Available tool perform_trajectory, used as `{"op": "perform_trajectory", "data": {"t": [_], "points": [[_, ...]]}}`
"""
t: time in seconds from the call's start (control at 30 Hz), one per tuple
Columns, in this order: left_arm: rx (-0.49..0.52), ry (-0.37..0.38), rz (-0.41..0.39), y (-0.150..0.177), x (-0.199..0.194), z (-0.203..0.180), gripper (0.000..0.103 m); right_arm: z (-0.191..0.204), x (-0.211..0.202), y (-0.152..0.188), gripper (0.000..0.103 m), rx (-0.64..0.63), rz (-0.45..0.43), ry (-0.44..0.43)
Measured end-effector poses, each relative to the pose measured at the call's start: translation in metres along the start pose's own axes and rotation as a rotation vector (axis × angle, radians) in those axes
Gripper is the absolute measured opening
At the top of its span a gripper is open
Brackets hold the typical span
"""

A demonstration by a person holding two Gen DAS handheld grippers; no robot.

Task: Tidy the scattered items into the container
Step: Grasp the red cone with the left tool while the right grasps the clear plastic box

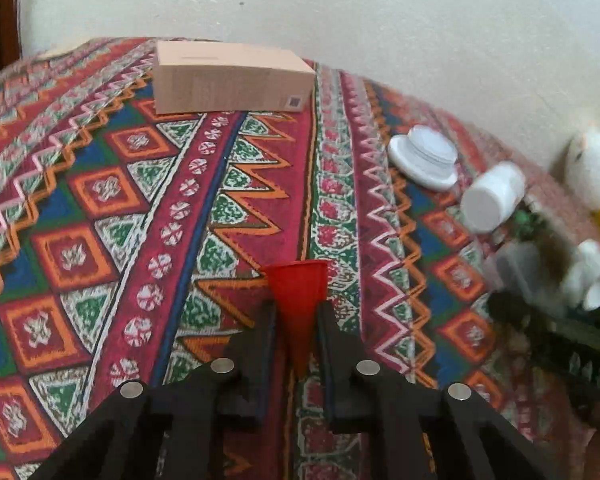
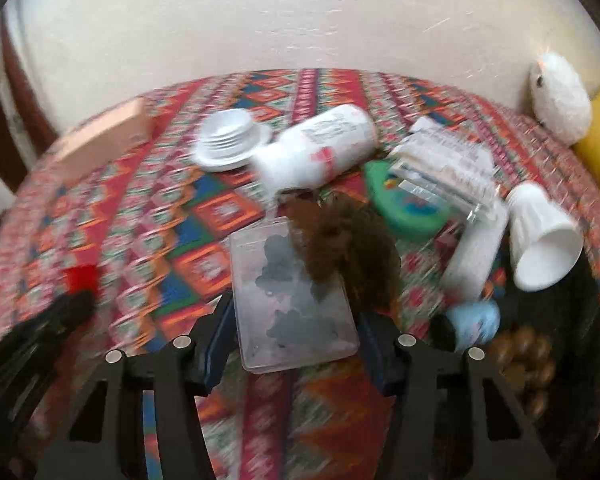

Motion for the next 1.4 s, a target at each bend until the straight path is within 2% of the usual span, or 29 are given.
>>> {"op": "perform_trajectory", "data": {"t": [0.2,0.6,0.77,1.1,1.27,1.4], "points": [[0.015,0.056,-0.022,0.012,-0.057,0.002,0.014,0.023,-0.070,0.034,0.058,0.095,-0.009,-0.131],[0.147,0.174,-0.143,0.033,-0.237,-0.042,0.014,0.069,-0.238,0.105,0.058,0.074,-0.093,-0.230],[0.178,0.216,-0.157,0.057,-0.298,-0.062,0.014,0.073,-0.300,0.134,0.058,0.066,-0.129,-0.252],[0.280,0.351,-0.175,0.093,-0.381,-0.128,0.014,0.028,-0.415,0.182,0.058,0.113,-0.242,-0.215],[0.359,0.444,-0.160,0.108,-0.393,-0.190,0.014,-0.021,-0.456,0.202,0.058,0.163,-0.294,-0.150],[0.447,0.515,-0.139,0.121,-0.389,-0.258,0.014,-0.077,-0.472,0.210,0.058,0.231,-0.333,-0.074]]}}
Point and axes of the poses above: each gripper's, at about its wrist camera, not at the fingertips, and x roughly the way its jaws point, z to its left, y to its underside, the point moved 8 cm from there along x, roughly the way its jaws point, and after that the axes turned 10 degrees about -z, right-handed, at the moved point
